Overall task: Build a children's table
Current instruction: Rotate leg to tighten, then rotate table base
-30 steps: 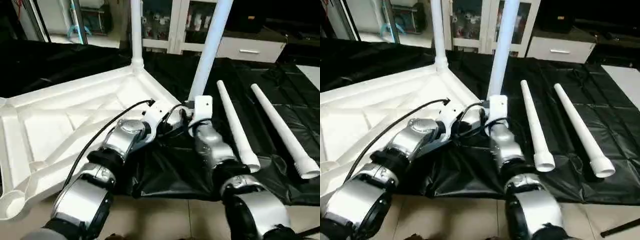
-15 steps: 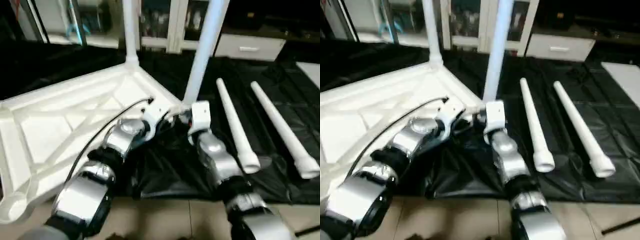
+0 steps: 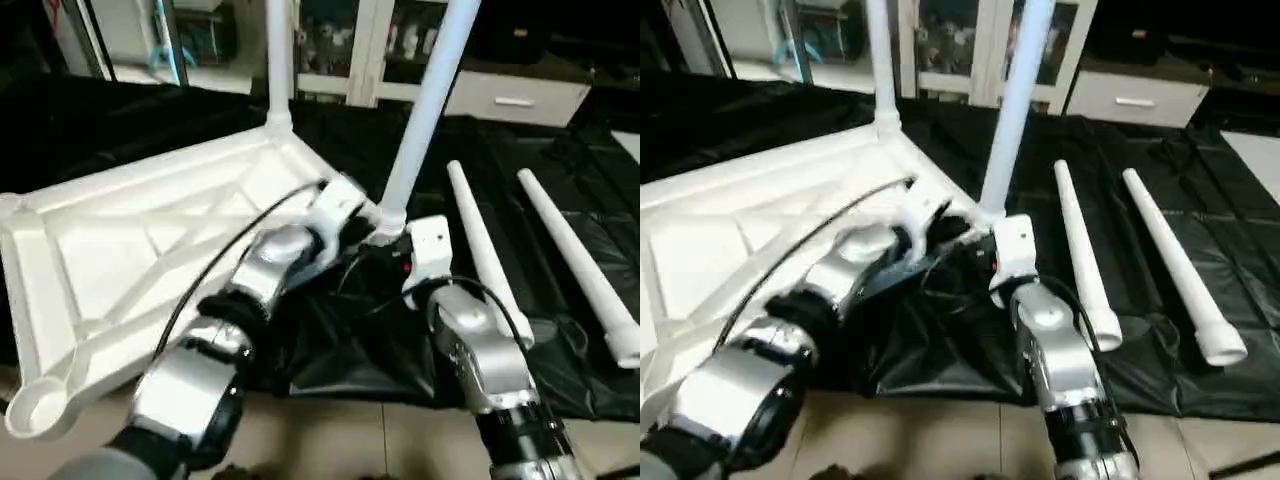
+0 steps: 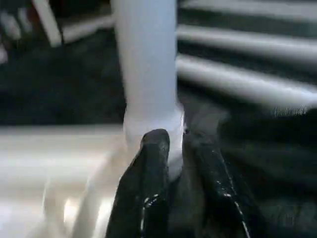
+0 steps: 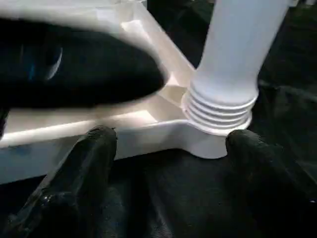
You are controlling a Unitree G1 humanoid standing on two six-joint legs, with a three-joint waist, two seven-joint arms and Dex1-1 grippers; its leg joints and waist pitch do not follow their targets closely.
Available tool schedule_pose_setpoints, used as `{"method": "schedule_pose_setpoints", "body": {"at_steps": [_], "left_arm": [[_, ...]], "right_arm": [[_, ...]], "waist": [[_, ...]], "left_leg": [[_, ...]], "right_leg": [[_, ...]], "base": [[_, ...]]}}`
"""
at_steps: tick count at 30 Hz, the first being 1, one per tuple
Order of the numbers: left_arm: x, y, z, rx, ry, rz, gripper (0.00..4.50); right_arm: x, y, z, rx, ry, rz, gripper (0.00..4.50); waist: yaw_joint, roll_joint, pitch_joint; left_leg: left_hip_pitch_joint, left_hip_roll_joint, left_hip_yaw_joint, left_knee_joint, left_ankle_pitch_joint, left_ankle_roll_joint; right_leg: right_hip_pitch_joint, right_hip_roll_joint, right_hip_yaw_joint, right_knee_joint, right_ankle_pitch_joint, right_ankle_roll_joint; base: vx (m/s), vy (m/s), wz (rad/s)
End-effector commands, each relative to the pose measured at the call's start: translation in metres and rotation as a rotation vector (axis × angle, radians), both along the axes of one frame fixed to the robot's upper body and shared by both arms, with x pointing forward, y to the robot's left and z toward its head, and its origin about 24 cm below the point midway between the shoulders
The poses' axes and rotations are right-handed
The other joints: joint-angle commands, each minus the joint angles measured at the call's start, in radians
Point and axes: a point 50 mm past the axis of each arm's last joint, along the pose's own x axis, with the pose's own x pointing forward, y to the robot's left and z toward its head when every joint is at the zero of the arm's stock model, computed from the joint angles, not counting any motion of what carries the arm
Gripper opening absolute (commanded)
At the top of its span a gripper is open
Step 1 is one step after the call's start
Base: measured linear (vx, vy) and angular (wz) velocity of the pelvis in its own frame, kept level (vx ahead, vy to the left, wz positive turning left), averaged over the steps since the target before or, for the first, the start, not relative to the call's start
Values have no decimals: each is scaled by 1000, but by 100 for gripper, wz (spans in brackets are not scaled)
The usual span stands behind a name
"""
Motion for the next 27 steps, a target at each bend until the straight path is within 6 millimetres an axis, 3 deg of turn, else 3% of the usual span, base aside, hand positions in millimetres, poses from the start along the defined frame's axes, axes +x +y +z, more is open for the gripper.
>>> {"method": "schedule_pose_setpoints", "body": {"at_steps": [1,3,4,5,6,7,8,9,11,12,14,16,17,18,19,20,22,23,24,25,26,27], "left_arm": [[5,6,9,-16,-47,43,110],[7,14,13,-18,-69,69,122],[7,26,17,-29,-71,89,122],[6,36,19,-27,-80,96,122],[5,43,21,-24,-87,101,122],[3,55,23,-9,-89,120,122],[-1,83,29,25,-90,186,122],[-3,93,31,36,-90,213,122],[-7,111,35,51,-86,267,122],[-9,119,36,63,-83,287,122],[-21,160,41,135,-65,402,122],[-30,181,42,184,-46,463,122],[-37,196,43,226,-30,507,122],[-45,208,44,267,-11,551,122],[-53,220,45,302,14,594,122],[-59,229,46,330,35,630,122],[-64,235,47,357,50,658,122],[-70,249,46,419,69,729,122],[-72,254,45,442,78,755,122],[-73,255,44,449,81,763,122],[-73,256,40,453,97,766,122],[-73,257,37,454,107,767,122]], "right_arm": [[-2,-3,3,3,4,5,387],[-3,-2,4,4,4,27,387],[-4,0,5,1,0,51,387],[-4,2,6,-1,-5,70,387],[-5,4,7,-4,-8,82,387],[-5,5,8,-9,-16,100,387],[-6,8,12,-13,-26,132,387],[-6,9,13,-12,-29,142,387],[-7,10,16,-7,-36,163,387],[-7,11,17,-3,-38,173,387],[-10,12,23,11,-47,228,387],[-13,12,24,5,-50,257,387],[-15,13,25,3,-48,275,387],[-16,13,26,-7,-48,297,387],[-17,13,26,-20,-46,322,387],[-19,13,27,-31,-42,346,387],[-21,13,27,-43,-40,369,387],[-24,13,27,-63,-29,413,387],[-26,13,27,-68,-23,431,387],[-27,13,27,-69,-21,436,387],[-27,13,27,-70,-18,448,387],[-28,13,27,-71,-16,455,387]], "waist": [[-2,-10,-76],[-7,-9,-76],[-11,-39,-76],[-5,-24,-75],[-10,-20,-74],[-15,-13,-75],[-18,-1,-73],[-23,-5,-74],[-31,6,-71],[-30,4,-71],[-24,13,-68],[-25,13,-67],[-25,22,-65],[-27,19,-62],[-28,25,-64],[-29,23,-60],[-26,21,-61],[-24,23,-61],[-24,5,-60],[-20,14,-60],[-19,3,-61],[-17,7,-60]], "left_leg": [[4,15,-1,-74,-161,43],[6,14,1,-72,-147,51],[4,13,4,-70,-144,59],[2,21,-1,-73,-122,64],[2,21,-1,-74,-118,63],[11,26,-2,-75,-129,48],[13,23,-1,-77,-141,37],[12,29,-3,-79,-148,29],[16,24,0,-79,-162,13],[18,21,2,-78,-167,9],[21,24,0,-82,-199,-13],[20,24,-2,-84,-208,-21],[24,24,-2,-86,-235,-38],[22,23,-2,-88,-247,-39],[24,24,-4,-89,-257,-49],[26,21,-1,-88,-278,-49],[26,21,-3,-88,-283,-50],[27,20,-5,-88,-291,-51],[23,20,-5,-89,-288,-44],[22,19,-6,-89,-285,-41],[20,19,-8,-88,-275,-37],[21,19,-7,-89,-276,-37]], "right_leg": [[65,-47,38,-57,-166,-178],[62,-46,38,-58,-155,-179],[63,-44,37,-61,-164,-175],[66,-56,38,-50,-176,-182],[62,-51,38,-52,-173,-182],[58,-50,38,-48,-155,-195],[56,-44,38,-47,-148,-199],[59,-47,38,-44,-133,-204],[54,-37,39,-44,-107,-209],[52,-35,39,-46,-114,-207],[52,-36,40,-44,-133,-202],[53,-34,40,-44,-139,-193],[49,-33,41,-45,-163,-184],[49,-32,41,-48,-176,-178],[50,-32,41,-45,-186,-176],[43,-29,42,-54,-215,-169],[43,-31,43,-54,-222,-169],[42,-29,42,-53,-228,-165],[45,-29,42,-56,-235,-160],[44,-32,44,-55,-248,-152],[46,-35,43,-55,-260,-148],[43,-35,44,-58,-268,-148]], "base": [[0,0,0],[0,0,0],[0,0,0],[0,0,0],[0,0,0],[0,0,0],[0,0,0],[0,0,0],[0,0,0],[0,0,0],[0,0,0],[0,0,0],[0,0,0],[0,0,0],[0,0,0],[0,0,0],[0,0,0],[0,0,0],[0,0,0],[0,0,0],[0,0,0],[0,0,0]]}}
